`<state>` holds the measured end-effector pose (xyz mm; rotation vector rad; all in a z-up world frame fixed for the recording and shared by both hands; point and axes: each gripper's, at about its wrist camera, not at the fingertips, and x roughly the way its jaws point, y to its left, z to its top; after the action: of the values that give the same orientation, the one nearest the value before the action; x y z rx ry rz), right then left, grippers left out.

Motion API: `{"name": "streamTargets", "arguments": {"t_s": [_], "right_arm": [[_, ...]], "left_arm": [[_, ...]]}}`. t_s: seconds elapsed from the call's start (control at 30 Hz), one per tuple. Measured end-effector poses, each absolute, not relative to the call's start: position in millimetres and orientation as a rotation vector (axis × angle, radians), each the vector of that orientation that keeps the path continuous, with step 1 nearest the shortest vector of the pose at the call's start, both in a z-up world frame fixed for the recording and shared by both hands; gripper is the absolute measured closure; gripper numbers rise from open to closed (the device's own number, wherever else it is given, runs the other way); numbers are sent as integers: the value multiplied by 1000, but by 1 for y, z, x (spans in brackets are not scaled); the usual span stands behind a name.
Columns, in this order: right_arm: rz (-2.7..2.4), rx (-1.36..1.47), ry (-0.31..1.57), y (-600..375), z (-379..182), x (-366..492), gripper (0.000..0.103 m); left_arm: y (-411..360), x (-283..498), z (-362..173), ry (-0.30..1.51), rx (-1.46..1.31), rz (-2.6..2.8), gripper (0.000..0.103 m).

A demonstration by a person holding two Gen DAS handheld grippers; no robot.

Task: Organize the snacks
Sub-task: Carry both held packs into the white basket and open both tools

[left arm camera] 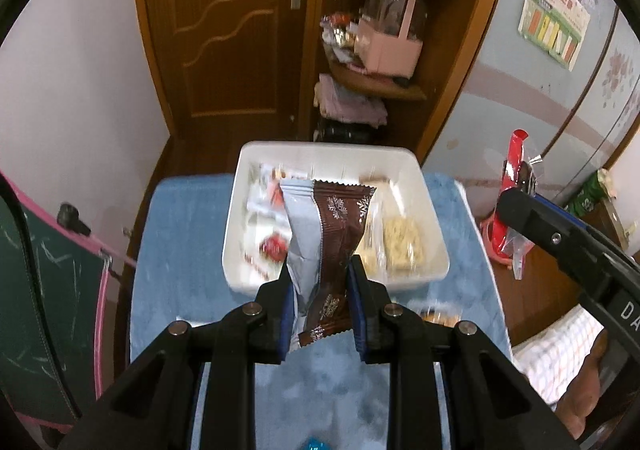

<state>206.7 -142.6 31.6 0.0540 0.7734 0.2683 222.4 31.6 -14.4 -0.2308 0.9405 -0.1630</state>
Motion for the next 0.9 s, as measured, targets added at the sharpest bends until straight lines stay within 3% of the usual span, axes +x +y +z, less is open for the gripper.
{"name": "streamTargets", "arguments": {"t_s": [0.3, 0.63, 0.67, 0.73, 0.77, 0.8, 0.9], "right_arm": [[224, 37, 725, -139, 56, 254, 56], [166, 17, 868, -142, -6, 315, 55], [166, 13, 892, -142, -13, 320, 53], [153, 11, 935, -143, -24, 326, 46], [146, 18, 945, -145, -28, 328, 46], [145, 25, 950, -146, -31, 327, 45], [149, 45, 952, -150, -34, 323, 38]], "left_arm": [[30, 280, 2, 907, -231, -107, 81], [24, 327, -51, 1007, -243, -52, 79], [23, 331, -59, 1029, -242, -58, 73], [21, 335, -69, 1065, -249, -73, 40], [22, 333, -73, 1071, -256, -65, 17], [24, 330, -75, 1062, -267, -54, 12], [25, 326, -79, 1052, -272, -45, 12]]}}
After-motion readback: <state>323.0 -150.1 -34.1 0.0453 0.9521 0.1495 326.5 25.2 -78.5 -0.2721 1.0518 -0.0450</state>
